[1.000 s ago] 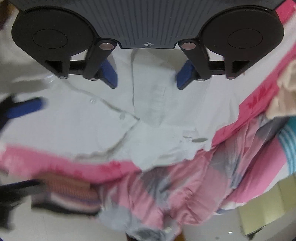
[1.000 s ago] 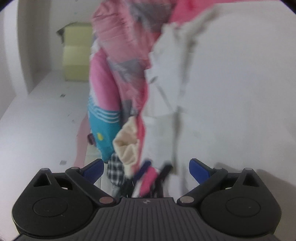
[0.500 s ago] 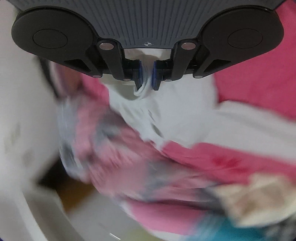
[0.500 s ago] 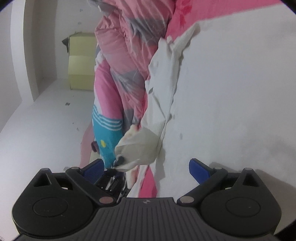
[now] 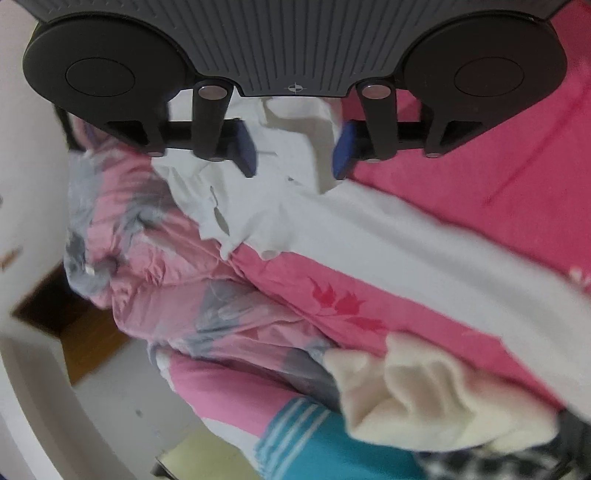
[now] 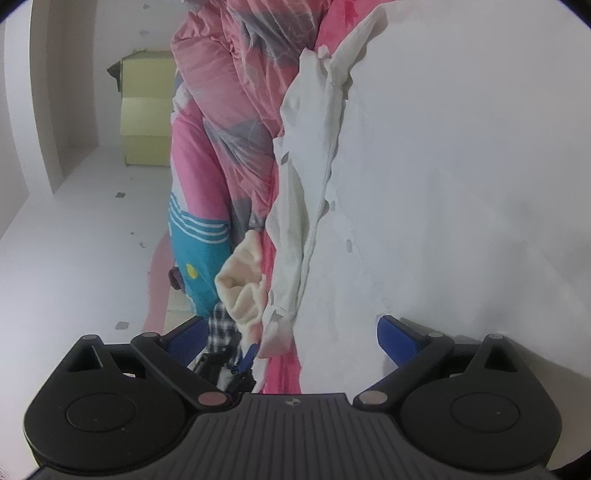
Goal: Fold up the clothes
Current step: 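Pinch the shirt fabric near the collar with the left gripper, then open, then grasp the white shirt side edge with the right gripper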
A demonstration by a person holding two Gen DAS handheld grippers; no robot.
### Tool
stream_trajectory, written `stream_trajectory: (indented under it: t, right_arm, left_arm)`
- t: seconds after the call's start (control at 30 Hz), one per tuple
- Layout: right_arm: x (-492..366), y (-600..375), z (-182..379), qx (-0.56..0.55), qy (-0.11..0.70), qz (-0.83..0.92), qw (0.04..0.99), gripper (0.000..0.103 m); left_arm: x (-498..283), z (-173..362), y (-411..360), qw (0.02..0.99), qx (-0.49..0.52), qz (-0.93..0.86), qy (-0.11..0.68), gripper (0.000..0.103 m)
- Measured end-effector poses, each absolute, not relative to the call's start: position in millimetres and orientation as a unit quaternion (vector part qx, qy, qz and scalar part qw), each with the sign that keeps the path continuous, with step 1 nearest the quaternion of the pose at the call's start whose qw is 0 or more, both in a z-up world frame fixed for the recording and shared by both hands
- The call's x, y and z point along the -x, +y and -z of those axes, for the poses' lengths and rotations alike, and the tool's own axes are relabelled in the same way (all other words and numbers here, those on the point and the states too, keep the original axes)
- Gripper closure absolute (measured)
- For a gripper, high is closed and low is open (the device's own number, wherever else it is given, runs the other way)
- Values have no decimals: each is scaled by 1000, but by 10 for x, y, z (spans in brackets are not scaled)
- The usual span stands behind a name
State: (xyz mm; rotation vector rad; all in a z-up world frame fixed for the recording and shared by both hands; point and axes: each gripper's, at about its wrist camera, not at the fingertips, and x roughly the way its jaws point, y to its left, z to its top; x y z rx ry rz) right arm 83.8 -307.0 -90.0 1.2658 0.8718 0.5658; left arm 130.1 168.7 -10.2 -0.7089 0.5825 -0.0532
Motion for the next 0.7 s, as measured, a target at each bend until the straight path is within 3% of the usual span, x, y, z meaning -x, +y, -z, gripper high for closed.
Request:
stream_trajectory:
  t: [0.23,0.37,0.7]
  right_arm:
    - [-912,-2921,849,-556,403,-263,678,2]
    - [-1115,-2464,775,-563,422,-317,636,3]
    - [-1703,-608,809,-436,533,-313,654,36]
  left_arm:
    - [-1486,-30,1529,934,156,20,321,37]
    - [-1561,-38,1660,931,156,16,329,37]
    - [-1390,14,1960,926,227,20,303,37]
